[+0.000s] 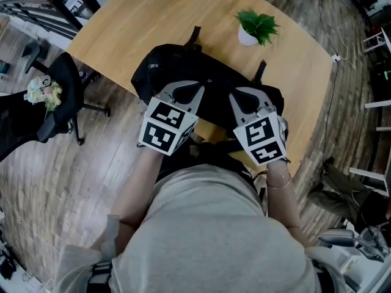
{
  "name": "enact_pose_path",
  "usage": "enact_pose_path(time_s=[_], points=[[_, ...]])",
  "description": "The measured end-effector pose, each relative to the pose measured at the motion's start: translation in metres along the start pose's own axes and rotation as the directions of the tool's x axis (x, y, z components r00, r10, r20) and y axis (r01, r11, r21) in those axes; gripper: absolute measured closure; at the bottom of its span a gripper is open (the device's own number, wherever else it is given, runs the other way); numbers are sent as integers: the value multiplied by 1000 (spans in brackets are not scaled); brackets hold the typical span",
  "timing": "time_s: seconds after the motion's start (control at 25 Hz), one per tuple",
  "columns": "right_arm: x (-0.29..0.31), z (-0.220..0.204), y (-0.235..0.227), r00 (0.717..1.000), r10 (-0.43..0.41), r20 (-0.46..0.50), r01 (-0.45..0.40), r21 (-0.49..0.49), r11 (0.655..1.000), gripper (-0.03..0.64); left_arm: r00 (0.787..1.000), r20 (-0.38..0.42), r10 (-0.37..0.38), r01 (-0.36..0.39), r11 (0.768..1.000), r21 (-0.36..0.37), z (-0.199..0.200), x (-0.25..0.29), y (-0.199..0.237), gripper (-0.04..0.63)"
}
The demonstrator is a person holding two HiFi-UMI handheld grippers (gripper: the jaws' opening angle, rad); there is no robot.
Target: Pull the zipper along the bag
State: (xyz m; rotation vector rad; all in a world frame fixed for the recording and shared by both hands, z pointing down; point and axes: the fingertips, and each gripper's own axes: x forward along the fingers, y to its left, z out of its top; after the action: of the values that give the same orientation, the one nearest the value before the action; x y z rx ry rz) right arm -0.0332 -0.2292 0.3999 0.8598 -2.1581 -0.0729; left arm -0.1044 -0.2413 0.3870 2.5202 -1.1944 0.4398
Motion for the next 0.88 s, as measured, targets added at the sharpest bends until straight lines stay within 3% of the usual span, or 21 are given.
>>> enact_pose_path(time_s=[0.4, 0.88], points=[[1, -3, -7, 1000, -23, -4, 23, 57, 998, 583, 995, 18, 100, -99, 994, -45, -3, -26, 46, 575], [7, -9, -9, 999, -45, -8, 45, 97, 994, 584, 989, 11, 145, -144, 988, -63, -12, -36, 65, 575]])
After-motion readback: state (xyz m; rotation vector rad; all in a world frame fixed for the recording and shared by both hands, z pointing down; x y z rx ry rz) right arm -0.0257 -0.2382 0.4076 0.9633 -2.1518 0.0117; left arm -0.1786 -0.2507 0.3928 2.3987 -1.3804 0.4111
